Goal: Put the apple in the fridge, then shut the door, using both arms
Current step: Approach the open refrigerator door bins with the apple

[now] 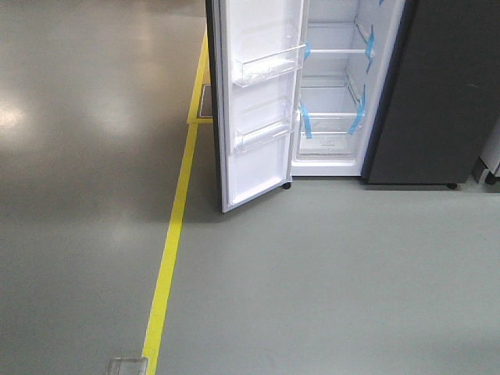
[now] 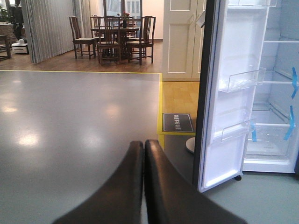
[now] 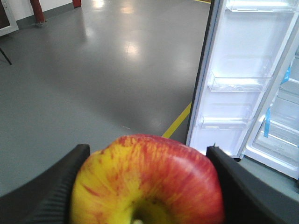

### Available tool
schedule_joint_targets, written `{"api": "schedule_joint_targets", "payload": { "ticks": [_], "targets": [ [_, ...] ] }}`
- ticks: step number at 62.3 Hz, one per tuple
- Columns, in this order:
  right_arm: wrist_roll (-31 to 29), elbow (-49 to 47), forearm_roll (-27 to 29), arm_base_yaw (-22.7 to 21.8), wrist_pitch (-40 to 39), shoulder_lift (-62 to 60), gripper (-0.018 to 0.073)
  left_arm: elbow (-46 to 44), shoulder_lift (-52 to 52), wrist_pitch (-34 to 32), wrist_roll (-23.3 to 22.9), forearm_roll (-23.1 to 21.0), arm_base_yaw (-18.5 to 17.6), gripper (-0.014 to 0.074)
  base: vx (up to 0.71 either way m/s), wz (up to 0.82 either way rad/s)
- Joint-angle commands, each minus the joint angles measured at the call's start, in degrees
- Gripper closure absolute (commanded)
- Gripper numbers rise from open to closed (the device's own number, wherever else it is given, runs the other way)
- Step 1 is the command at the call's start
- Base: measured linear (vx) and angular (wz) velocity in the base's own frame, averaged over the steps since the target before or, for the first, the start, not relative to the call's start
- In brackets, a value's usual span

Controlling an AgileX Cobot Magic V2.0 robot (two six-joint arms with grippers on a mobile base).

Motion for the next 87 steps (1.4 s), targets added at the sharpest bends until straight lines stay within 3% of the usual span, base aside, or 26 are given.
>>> {"api": "schedule_joint_targets", "payload": {
  "ticks": [1,87],
  "targets": [
    [-0.5,-1.3,2.5,-0.1,-0.5,-1.2,0.0504,1.6,-0.9,-4.5,-0.4,-0.3,-0.2,0.0603,0.21,0.03],
    [-0.5,-1.3,2.5,-0.1,-0.5,-1.2,0.0504,1.6,-0.9,-4.5,-0.4,-0.3,-0.2,0.0603,0.19,0.00]
  ]
}}
